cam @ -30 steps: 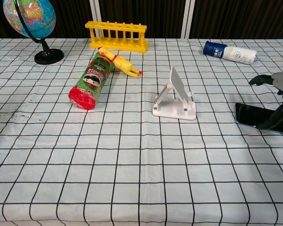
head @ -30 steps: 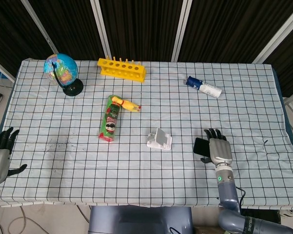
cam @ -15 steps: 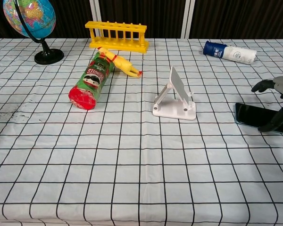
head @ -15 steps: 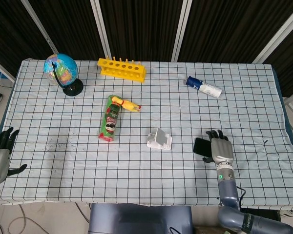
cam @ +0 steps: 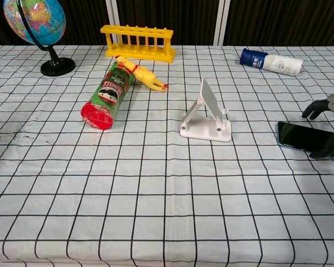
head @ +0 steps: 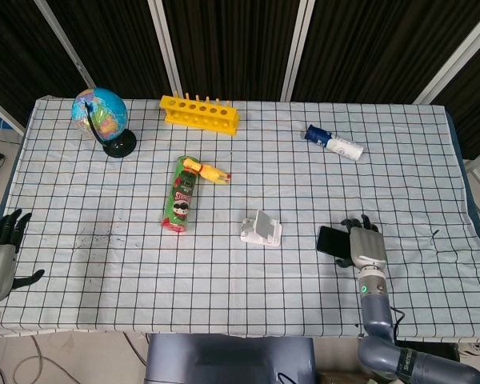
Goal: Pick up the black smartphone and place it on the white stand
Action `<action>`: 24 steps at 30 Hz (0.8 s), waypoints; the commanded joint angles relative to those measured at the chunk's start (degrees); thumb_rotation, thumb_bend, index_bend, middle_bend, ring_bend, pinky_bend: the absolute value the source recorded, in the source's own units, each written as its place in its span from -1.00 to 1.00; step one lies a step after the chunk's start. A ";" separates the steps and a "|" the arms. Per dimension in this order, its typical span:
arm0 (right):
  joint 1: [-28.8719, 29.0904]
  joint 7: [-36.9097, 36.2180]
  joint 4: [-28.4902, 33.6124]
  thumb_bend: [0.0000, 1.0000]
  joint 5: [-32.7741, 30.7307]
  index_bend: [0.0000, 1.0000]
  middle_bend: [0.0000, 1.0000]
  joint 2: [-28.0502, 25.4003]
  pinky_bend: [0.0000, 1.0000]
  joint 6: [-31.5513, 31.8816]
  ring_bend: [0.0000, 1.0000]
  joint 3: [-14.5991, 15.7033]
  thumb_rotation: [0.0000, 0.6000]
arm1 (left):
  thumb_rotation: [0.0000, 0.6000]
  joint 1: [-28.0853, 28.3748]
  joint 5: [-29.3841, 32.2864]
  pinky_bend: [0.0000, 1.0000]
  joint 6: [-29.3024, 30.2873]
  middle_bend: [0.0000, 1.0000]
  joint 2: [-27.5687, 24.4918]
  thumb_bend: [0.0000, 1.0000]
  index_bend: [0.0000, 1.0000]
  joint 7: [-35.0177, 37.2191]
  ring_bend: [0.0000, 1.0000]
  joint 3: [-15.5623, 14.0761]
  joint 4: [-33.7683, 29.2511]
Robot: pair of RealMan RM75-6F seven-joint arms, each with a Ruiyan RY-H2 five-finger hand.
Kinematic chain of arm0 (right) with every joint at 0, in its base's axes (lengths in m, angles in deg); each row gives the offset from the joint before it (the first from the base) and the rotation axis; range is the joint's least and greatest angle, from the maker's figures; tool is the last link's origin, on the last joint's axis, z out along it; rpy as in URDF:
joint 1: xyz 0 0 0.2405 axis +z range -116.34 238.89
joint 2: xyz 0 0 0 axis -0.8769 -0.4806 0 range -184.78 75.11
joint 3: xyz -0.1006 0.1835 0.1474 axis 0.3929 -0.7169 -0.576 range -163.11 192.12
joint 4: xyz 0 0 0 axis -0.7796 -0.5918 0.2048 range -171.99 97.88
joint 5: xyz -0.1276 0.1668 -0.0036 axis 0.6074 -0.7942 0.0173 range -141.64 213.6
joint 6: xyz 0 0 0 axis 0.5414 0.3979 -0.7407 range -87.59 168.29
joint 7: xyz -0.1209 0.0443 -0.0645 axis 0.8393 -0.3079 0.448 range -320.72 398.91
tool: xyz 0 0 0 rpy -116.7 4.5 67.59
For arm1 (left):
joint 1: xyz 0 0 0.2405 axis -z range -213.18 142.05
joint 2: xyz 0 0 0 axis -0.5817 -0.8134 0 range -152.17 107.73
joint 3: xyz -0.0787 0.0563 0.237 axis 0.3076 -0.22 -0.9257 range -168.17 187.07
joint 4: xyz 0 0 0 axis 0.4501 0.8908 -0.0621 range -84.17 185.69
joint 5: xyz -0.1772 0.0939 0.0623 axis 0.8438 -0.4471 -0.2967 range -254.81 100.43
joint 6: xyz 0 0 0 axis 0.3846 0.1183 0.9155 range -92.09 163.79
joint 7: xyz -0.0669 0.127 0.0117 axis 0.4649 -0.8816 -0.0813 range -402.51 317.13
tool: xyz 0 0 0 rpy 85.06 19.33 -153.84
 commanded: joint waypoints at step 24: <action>1.08 0.06 -1.73 -0.62 -1.81 -0.44 -0.51 0.53 -0.65 -0.59 -0.96 0.80 1.00 | 1.00 -0.05 -1.78 -1.00 0.85 -1.00 0.22 -1.00 -1.00 1.51 -1.00 -0.27 0.99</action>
